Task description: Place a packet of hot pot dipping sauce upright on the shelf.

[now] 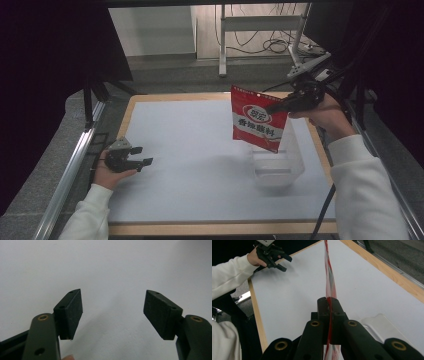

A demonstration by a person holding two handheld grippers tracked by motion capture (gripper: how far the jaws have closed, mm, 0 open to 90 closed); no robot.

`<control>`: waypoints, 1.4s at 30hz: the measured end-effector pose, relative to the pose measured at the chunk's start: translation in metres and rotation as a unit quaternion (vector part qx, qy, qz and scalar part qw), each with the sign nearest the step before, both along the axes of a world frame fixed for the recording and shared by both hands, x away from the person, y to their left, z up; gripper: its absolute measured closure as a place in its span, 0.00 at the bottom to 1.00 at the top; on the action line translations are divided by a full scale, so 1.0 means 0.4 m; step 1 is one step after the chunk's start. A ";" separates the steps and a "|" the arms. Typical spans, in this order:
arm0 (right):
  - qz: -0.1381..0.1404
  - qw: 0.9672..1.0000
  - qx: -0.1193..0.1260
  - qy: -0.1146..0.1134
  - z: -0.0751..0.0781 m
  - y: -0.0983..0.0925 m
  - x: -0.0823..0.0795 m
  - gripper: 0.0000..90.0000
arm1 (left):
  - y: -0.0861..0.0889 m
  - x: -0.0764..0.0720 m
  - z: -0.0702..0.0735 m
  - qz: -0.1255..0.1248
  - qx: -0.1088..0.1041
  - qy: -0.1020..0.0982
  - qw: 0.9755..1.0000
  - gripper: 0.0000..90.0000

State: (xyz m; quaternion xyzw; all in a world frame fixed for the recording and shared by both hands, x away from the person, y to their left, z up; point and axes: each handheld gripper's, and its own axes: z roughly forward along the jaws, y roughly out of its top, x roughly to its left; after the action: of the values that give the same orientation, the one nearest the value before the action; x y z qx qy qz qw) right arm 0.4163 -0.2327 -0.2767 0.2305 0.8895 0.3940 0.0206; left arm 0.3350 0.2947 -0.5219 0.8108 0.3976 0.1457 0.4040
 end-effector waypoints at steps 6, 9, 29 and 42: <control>-0.008 1.000 -0.001 0.006 -0.012 -0.041 0.004 0.99 | -0.002 0.000 -0.001 0.002 0.001 0.001 1.000 0.35; -0.012 1.000 0.002 0.008 -0.014 -0.061 0.005 0.99 | -0.002 0.000 -0.001 0.002 0.003 0.002 1.000 0.35; -0.032 0.999 0.007 0.014 -0.039 -0.153 0.017 0.99 | -0.007 -0.002 -0.001 0.007 0.005 0.003 1.000 0.35; -0.033 0.999 0.001 0.005 -0.044 -0.153 0.039 0.99 | -0.010 -0.001 -0.003 0.007 0.007 0.004 1.000 0.35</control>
State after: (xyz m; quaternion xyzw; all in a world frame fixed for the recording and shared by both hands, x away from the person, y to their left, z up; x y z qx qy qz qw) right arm 0.4317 -0.2937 -0.2945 0.2619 0.8812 0.3924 0.0291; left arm 0.3344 0.2907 -0.5230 0.8113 0.4038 0.1480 0.3959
